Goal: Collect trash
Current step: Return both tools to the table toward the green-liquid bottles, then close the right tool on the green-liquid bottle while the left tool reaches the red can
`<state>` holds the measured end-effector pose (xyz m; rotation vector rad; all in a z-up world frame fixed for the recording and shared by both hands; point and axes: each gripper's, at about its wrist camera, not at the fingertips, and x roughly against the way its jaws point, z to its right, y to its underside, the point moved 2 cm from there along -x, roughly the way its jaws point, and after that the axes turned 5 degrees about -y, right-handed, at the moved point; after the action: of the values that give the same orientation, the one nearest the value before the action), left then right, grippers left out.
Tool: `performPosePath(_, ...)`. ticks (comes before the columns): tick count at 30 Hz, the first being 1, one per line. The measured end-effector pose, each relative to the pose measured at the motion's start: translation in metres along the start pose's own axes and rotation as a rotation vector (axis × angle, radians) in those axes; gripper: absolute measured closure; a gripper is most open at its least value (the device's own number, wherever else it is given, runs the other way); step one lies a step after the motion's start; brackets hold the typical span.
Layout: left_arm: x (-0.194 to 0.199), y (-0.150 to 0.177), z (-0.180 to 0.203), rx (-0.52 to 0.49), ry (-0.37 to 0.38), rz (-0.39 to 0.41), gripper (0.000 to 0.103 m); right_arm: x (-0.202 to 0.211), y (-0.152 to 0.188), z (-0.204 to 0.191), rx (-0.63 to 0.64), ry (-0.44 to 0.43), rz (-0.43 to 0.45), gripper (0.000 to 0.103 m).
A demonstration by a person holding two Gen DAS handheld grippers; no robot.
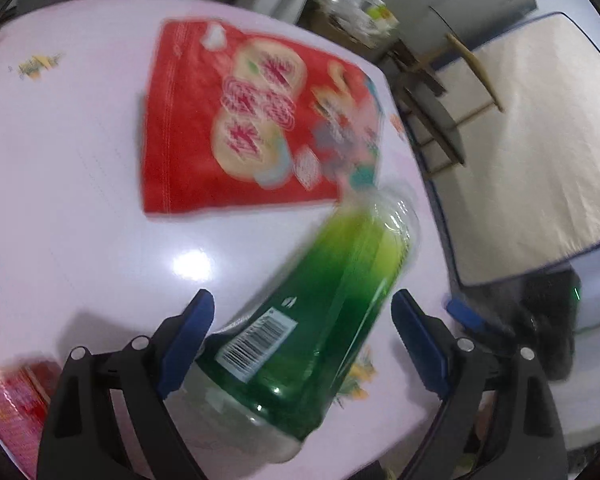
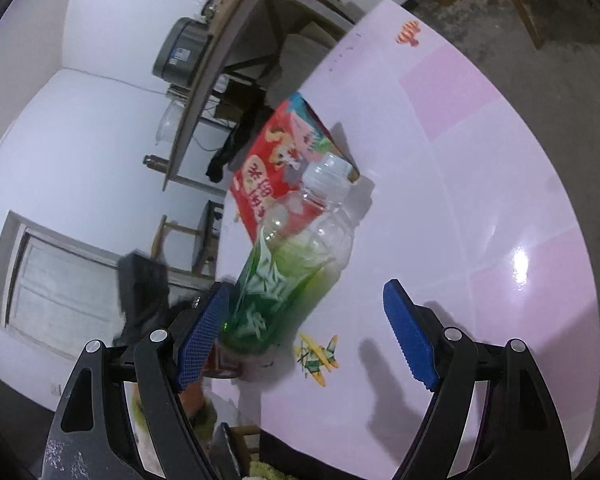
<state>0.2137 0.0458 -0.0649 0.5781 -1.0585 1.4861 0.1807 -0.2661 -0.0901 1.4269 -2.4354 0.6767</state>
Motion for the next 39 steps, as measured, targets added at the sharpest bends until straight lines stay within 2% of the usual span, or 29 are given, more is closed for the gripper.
performPosePath(4, -0.006, 0.031, 0.016, -0.017, 0.067, -0.019, 0.016, -0.009, -0.001, 0.005, -0.029, 0.03, 0.003, 0.027)
performPosePath(8, -0.013, 0.051, 0.03, -0.05, 0.067, 0.009, 0.016, -0.02, -0.011, 0.011, -0.057, 0.061, 0.008, 0.027)
performPosePath(11, -0.012, 0.066, 0.032, -0.045, 0.082, 0.031, 0.02, -0.029, -0.018, 0.015, -0.092, 0.044, -0.015, 0.027)
performPosePath(20, -0.032, 0.071, 0.043, -0.044, 0.128, 0.005, 0.032, -0.05, -0.024, 0.005, -0.077, 0.086, -0.07, 0.027)
performPosePath(22, -0.037, 0.072, 0.047, -0.047, 0.136, -0.001, 0.032, -0.053, -0.023, 0.001, -0.061, 0.11, -0.08, 0.034)
performPosePath(24, -0.038, 0.073, 0.05, -0.062, 0.139, 0.001, 0.032, -0.056, -0.022, 0.0, -0.055, 0.111, -0.093, 0.034)
performPosePath(27, -0.035, 0.074, 0.055, -0.092, 0.119, 0.026, 0.032, -0.058, -0.019, -0.007, -0.018, 0.125, -0.108, 0.035)
performPosePath(33, 0.005, 0.076, 0.046, -0.106, 0.056, 0.153, 0.025, -0.064, -0.011, -0.022, 0.097, 0.186, -0.165, 0.035)
performPosePath(36, 0.041, 0.076, 0.023, -0.076, -0.041, 0.257, 0.02, -0.066, -0.005, -0.031, 0.168, 0.223, -0.189, 0.035)
performPosePath(39, 0.077, 0.073, -0.01, 0.002, -0.162, 0.365, 0.015, -0.066, 0.002, -0.035, 0.204, 0.244, -0.199, 0.035)
